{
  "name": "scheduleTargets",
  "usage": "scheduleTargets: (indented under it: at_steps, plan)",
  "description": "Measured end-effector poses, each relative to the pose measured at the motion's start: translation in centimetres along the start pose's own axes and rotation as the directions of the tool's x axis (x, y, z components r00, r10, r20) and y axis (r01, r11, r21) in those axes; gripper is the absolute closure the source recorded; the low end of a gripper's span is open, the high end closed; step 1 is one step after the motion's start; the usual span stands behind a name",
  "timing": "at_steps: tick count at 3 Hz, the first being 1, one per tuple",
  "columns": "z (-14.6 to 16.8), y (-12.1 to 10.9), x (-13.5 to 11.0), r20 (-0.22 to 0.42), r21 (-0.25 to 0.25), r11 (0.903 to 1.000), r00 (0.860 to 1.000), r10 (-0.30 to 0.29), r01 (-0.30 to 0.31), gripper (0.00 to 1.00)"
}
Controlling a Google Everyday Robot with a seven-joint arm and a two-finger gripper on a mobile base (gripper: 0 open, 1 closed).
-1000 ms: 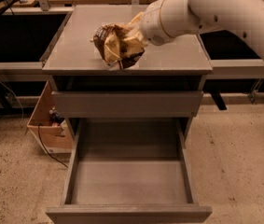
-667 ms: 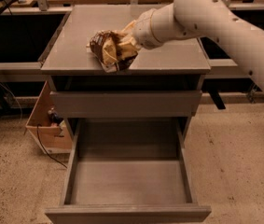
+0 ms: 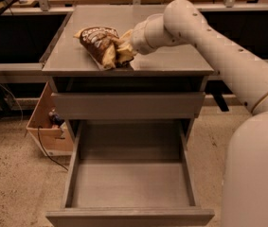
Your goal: Pick brown chip bag from middle drawer and place on counter
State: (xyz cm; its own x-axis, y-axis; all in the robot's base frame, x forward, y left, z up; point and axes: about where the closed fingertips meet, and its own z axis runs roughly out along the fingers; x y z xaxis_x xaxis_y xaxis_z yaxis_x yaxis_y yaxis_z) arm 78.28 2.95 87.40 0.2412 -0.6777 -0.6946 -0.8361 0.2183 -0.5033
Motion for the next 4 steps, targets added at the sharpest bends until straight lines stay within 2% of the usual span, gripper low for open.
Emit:
scheduleTargets:
  at_steps: [1,3,4]
  plan:
    - [0.4,0.7,0.7,0.0,-0.031,0.9995,1.0,0.004,-0.004,0.52]
    - [0.3,0.6,0.6,0.0,-0.031,0.9995,1.0,0.004,-0.004,0.05]
    - [-1.3,-0.8,0.3,-0.003,0.015,0.9999,1.0,0.005,-0.005,0.0]
